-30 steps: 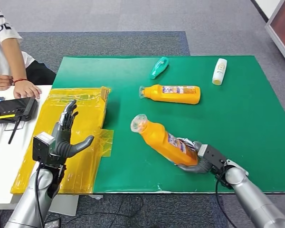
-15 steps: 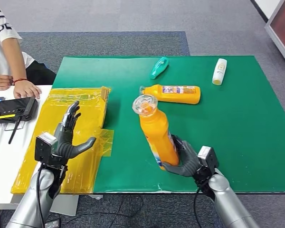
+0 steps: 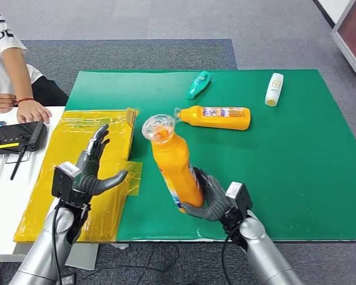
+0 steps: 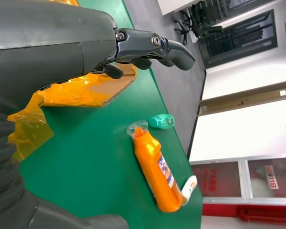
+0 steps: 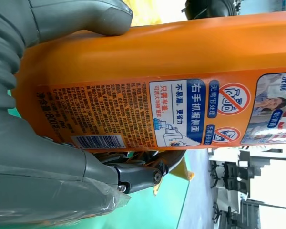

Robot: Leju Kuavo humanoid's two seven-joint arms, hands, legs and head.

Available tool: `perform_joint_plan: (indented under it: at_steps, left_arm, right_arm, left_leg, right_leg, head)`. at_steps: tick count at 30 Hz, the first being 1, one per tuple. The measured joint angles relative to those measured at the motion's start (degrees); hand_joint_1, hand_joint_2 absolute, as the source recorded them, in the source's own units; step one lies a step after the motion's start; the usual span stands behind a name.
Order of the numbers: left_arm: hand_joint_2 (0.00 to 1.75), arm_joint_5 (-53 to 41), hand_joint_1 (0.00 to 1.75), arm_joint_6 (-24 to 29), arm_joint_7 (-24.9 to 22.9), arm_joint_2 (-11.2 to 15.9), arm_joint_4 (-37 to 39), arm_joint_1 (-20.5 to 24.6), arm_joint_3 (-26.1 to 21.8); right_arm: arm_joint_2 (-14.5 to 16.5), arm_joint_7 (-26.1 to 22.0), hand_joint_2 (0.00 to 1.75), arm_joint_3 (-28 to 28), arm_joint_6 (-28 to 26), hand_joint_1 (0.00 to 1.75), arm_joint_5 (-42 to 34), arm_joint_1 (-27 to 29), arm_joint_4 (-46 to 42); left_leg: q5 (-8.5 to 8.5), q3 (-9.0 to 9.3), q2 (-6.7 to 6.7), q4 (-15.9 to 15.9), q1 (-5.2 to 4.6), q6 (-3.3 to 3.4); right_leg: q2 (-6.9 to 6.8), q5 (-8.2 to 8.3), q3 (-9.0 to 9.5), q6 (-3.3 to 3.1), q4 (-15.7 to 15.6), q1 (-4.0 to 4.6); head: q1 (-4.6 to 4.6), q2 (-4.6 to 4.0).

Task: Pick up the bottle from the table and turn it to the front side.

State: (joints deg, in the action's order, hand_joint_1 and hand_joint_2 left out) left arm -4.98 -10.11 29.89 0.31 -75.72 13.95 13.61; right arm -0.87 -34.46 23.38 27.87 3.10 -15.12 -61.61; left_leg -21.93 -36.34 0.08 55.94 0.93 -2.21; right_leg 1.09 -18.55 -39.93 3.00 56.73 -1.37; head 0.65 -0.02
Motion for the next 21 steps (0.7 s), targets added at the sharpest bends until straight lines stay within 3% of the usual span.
perform_joint_plan:
  at_steps: [12, 15, 21]
  left_arm:
    - [1.75, 2.31, 0.00, -3.99, -0.32, -0.23, 2.59, 1.85, 1.40]
    - [1.75, 8.03, 0.00, -10.80, -1.15, -0.22, 3.89, 2.80, 1.81]
    - [1.75, 25.61, 0.00, -31.03, -4.71, 0.43, 7.93, 5.04, 2.49]
  right_arm:
    - [1.68, 0.07, 1.75, 3.64, -0.48, 1.75, -0.25, -2.00, 0.84]
    - [1.91, 0.05, 1.75, 4.43, -0.58, 1.75, -0.27, -2.64, 1.15]
    - [2.32, -0.36, 1.75, 6.12, -0.15, 1.75, 0.05, -4.22, 1.93]
  left_leg:
    - [0.01, 0.00, 0.00, 0.00, 0.00, -0.01]
    - [0.01, 0.00, 0.00, 0.00, 0.00, -0.01]
    - [0.06, 0.01, 0.00, 0.00, 0.00, -0.03]
  right_leg:
    - [0.00, 0.00, 0.00, 0.00, 0.00, 0.00]
    - [0.00, 0.01, 0.00, -0.01, 0.00, 0.00]
    - [0.00, 0.03, -0.01, -0.03, 0.00, 0.01]
  head:
    - [0.00, 0.00]
    - [0.00, 0.00]
    - [-0.01, 0.00]
